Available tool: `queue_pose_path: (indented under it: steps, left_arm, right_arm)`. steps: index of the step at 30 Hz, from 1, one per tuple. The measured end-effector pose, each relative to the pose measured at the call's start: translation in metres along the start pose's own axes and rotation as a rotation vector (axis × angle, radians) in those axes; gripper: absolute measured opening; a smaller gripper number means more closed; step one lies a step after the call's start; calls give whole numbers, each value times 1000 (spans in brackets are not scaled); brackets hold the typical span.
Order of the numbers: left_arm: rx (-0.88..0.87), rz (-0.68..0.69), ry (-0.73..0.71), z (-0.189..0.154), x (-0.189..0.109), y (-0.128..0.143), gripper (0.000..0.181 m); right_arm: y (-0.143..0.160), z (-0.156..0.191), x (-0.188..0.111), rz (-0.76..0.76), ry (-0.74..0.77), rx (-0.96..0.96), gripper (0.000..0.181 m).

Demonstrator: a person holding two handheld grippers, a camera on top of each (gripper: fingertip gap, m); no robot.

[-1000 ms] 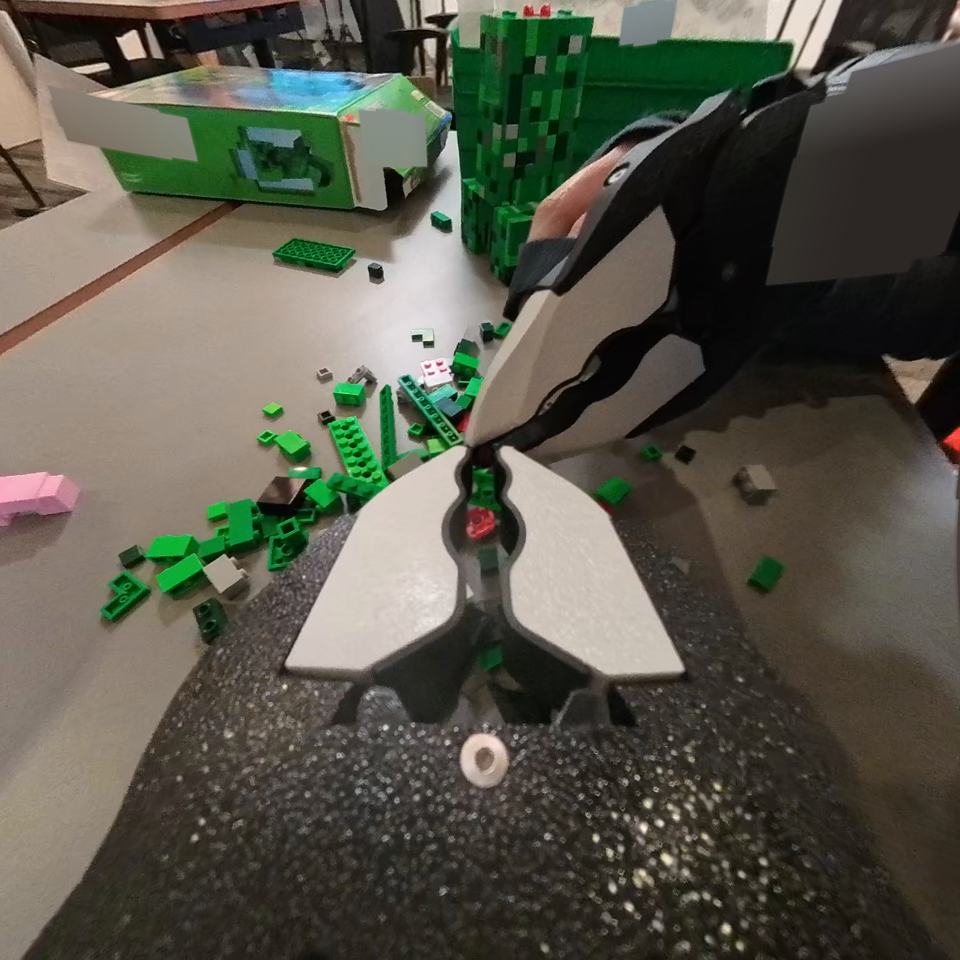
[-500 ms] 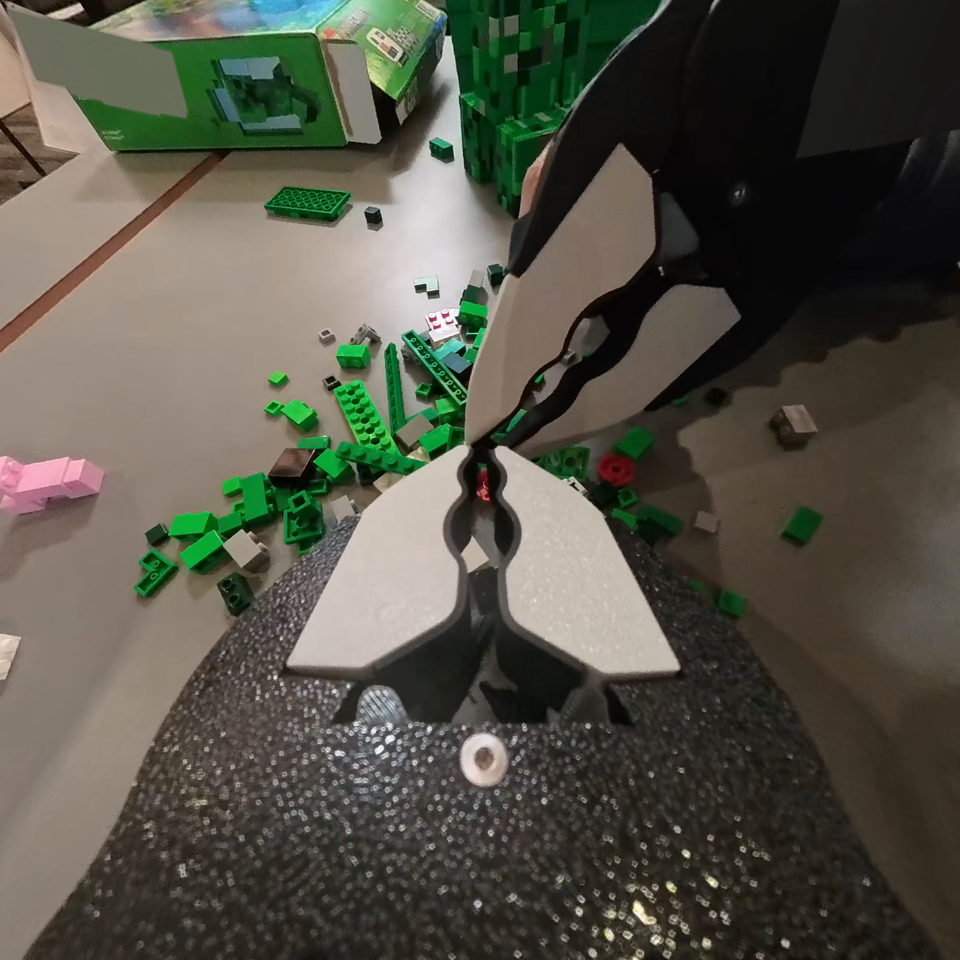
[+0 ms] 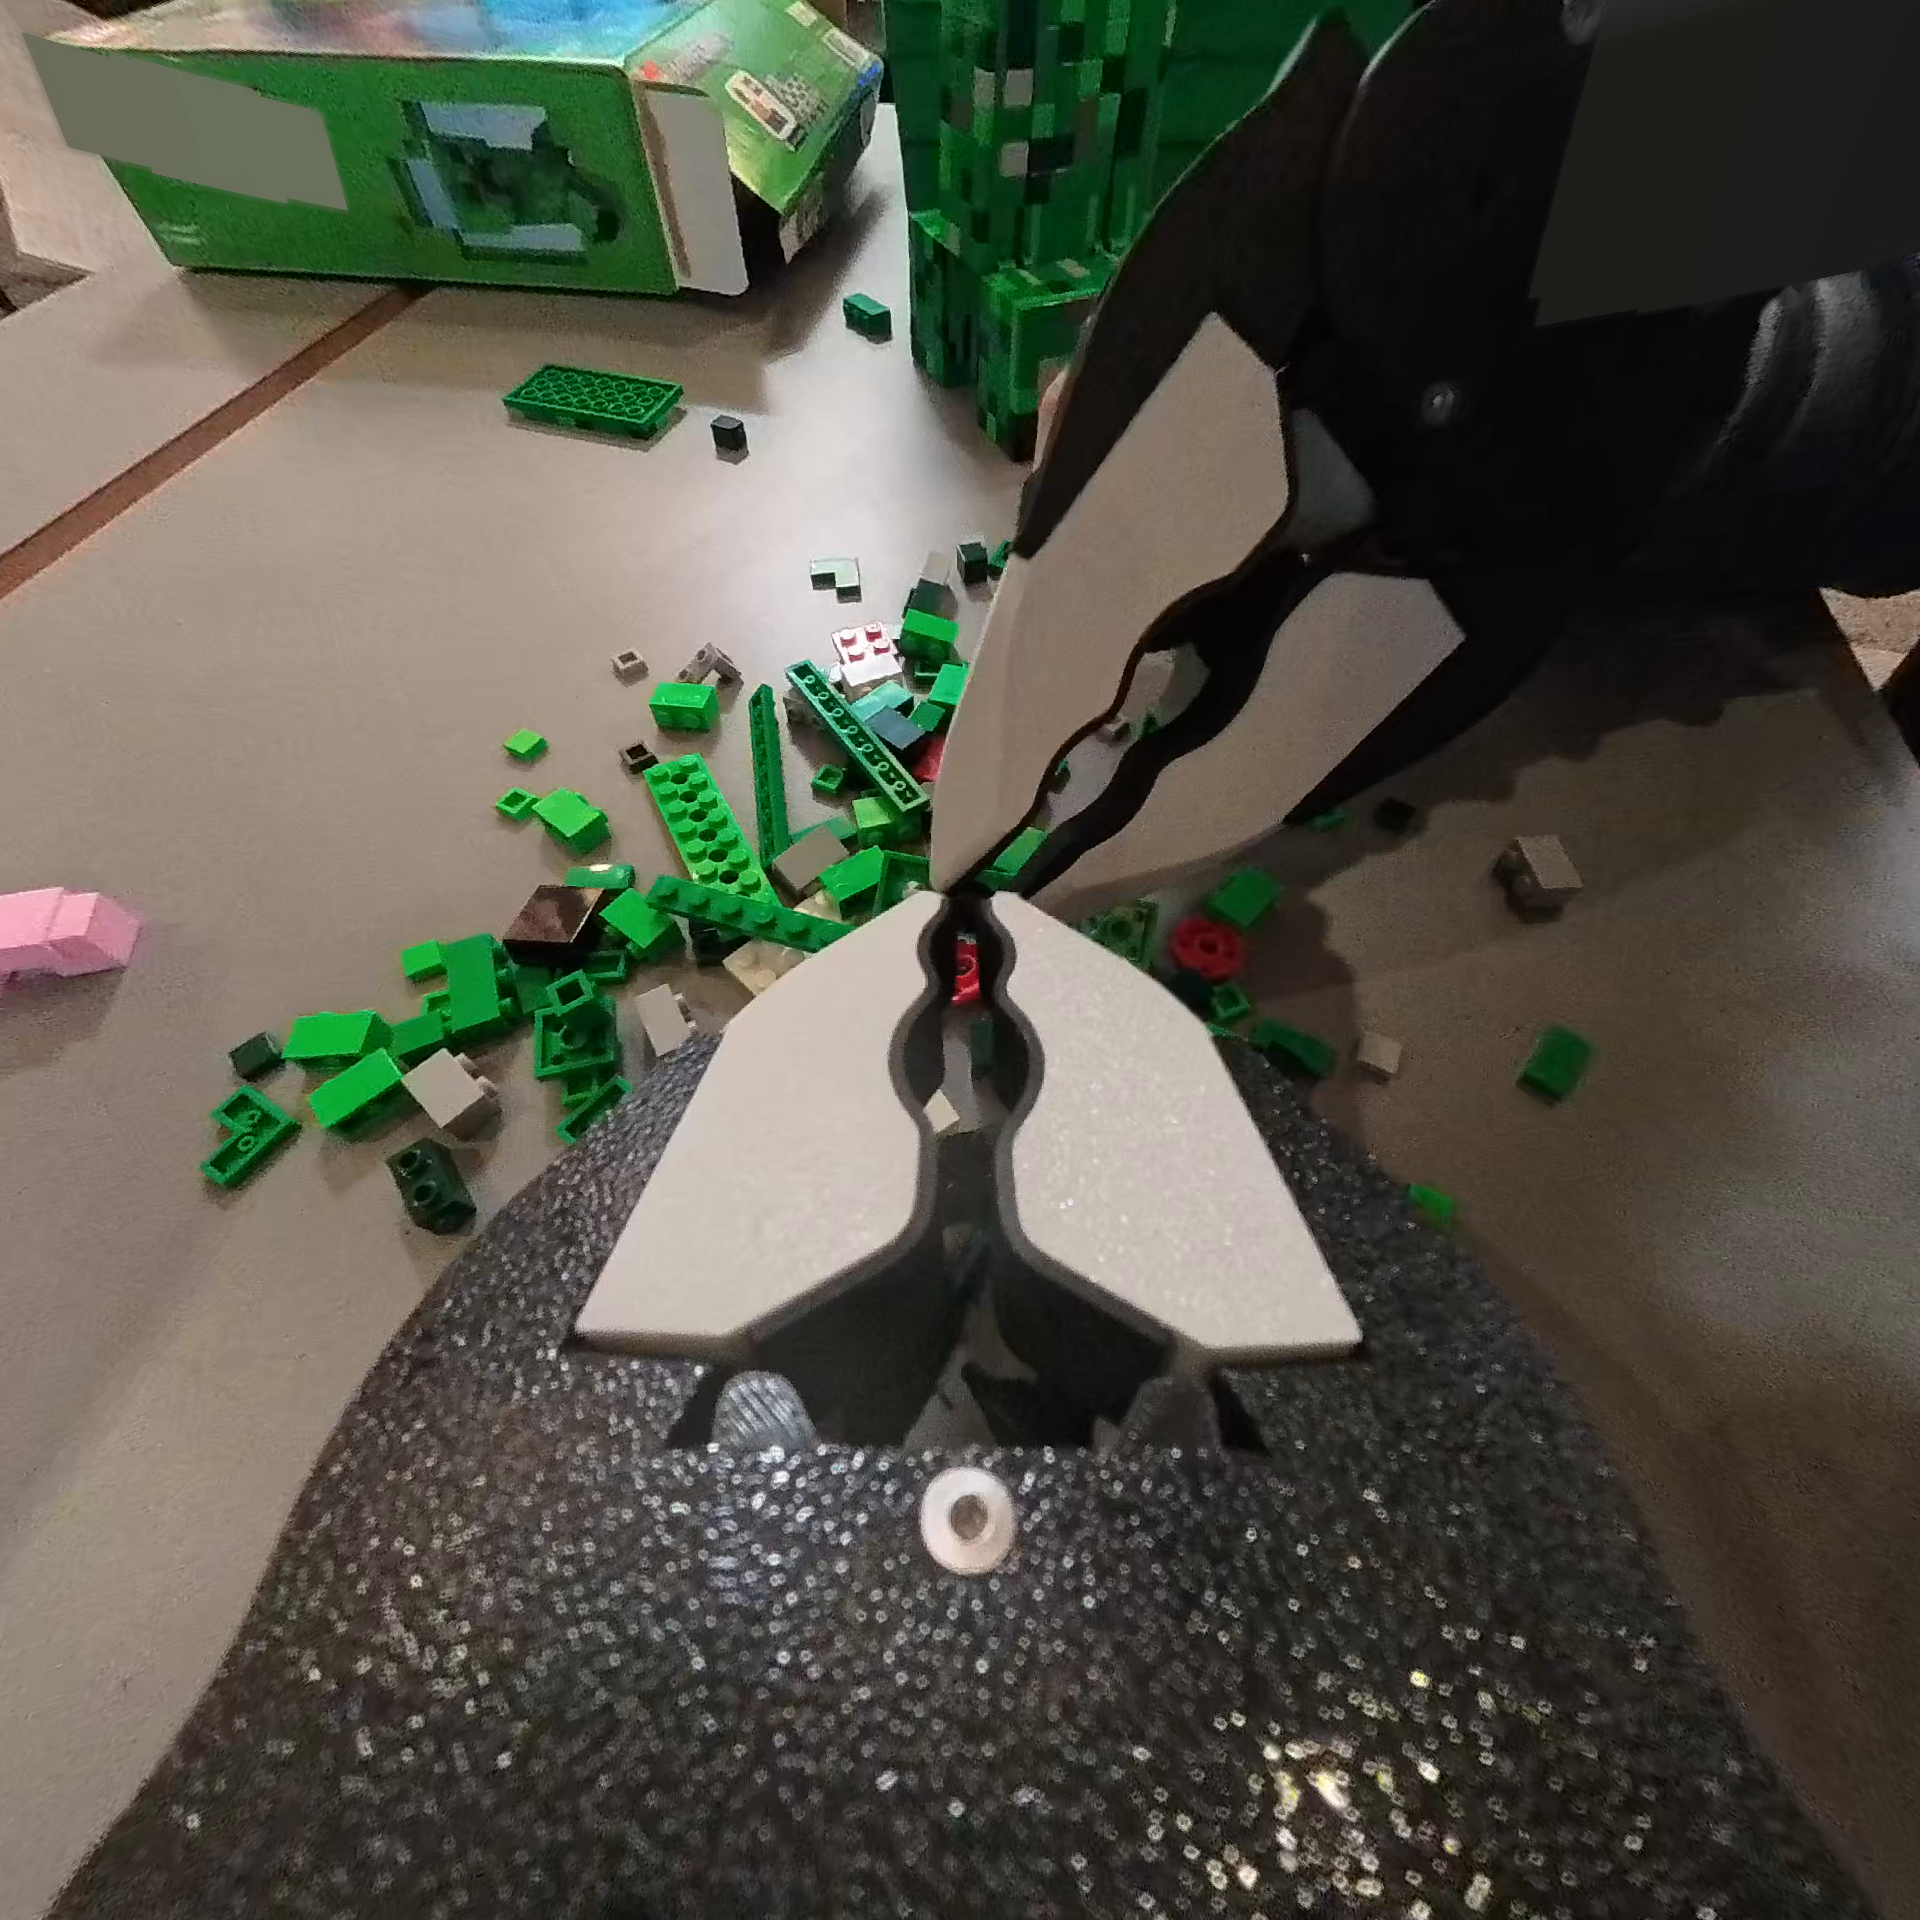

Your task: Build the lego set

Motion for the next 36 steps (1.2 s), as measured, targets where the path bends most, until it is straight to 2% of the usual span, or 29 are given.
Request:
queue_pose_path:
  steps: [6,12,15,17,24,26,27,30,36]
  left_arm:
    - [7,-11,6,-1,-1,0,3]
    - [20,-41,12,-3,-4,-2,1]
    - [-33,-144,26,3,-17,-10,0]
    - [-75,-158,20,11,-21,-8,0]
    - [-24,-59,20,1,-6,-3,0]
    - [-26,-44,18,-2,-2,-3,19]
    - [-24,-44,26,-3,-2,-3,18]
    - [-33,-62,27,-2,-4,-4,7]
    - [-35,-30,18,-2,-1,-3,6]
  right_arm:
    - [1,-1,-1,-32,-81,98,10]
    - [3,-3,-4,-95,-237,281,10]
    - [18,-3,3,-27,-262,304,10]
    - [12,-2,1,-98,-284,317,10]
    - [2,-7,-7,-143,-11,76,10]
    - [0,-4,-8,-128,53,-12,10]
    - [-1,-3,-8,-114,79,-52,10]
    - [-1,1,-5,-83,123,-136,10]
    - [0,2,-4,-64,136,-154,10]
Point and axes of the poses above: each gripper's, where its closed fingertips meet, x out along the fingers, y out of its underside, z = x × y across the jaws, the point moved 4 cm from there along -x, back along the fingers, and after that the axes turned 12 degrees about z, right-handed, at the moved point
